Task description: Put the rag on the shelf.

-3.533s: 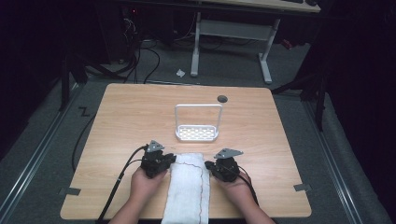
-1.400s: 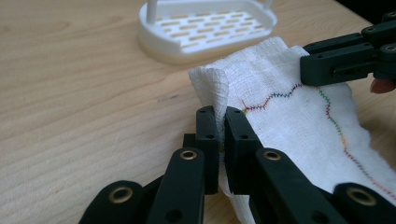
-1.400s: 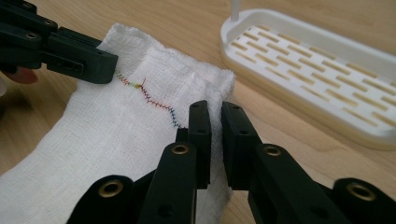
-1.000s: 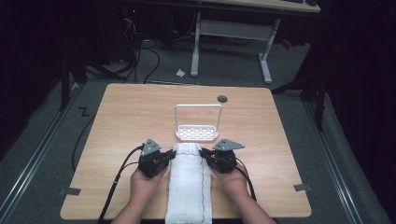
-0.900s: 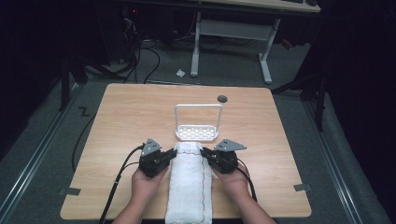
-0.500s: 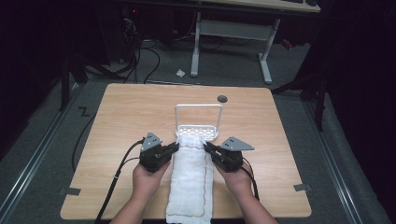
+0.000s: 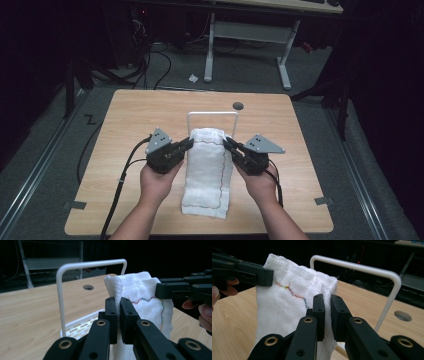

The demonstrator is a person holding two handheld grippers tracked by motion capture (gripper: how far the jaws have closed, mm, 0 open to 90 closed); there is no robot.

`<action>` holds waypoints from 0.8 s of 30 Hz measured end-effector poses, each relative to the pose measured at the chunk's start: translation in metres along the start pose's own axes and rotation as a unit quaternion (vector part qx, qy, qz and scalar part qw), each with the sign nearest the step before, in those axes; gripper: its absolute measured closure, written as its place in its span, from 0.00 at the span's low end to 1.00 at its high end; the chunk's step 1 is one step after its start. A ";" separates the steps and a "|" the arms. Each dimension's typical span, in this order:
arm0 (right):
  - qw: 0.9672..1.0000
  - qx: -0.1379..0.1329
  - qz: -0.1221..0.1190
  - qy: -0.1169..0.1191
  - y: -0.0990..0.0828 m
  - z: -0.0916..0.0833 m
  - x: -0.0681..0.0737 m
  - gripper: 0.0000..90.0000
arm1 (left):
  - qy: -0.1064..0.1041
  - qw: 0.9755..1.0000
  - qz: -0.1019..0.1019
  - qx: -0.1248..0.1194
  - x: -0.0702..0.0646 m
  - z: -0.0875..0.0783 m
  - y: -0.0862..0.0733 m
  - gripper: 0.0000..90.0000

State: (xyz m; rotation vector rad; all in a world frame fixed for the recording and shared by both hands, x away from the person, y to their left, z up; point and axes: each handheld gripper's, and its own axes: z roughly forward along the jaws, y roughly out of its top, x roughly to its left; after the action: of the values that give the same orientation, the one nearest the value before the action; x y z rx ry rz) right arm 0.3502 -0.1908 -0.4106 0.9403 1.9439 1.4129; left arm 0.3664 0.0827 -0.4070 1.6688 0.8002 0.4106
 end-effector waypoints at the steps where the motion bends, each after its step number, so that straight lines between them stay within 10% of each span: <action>1: 1.000 -0.005 -0.001 -0.001 0.004 -0.001 0.000 0.92 | 0.001 1.000 0.001 -0.006 -0.001 -0.001 0.003 0.95; 24: 0.997 -0.075 -0.015 -0.009 0.074 -0.024 -0.007 0.92 | 0.000 0.997 0.039 -0.072 -0.010 -0.014 0.071 0.96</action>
State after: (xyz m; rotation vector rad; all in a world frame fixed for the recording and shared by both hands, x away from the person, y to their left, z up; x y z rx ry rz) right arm 0.3521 -0.1955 -0.3325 0.8497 1.8032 1.5041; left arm 0.3706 0.0801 -0.3340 1.5685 0.6908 0.5119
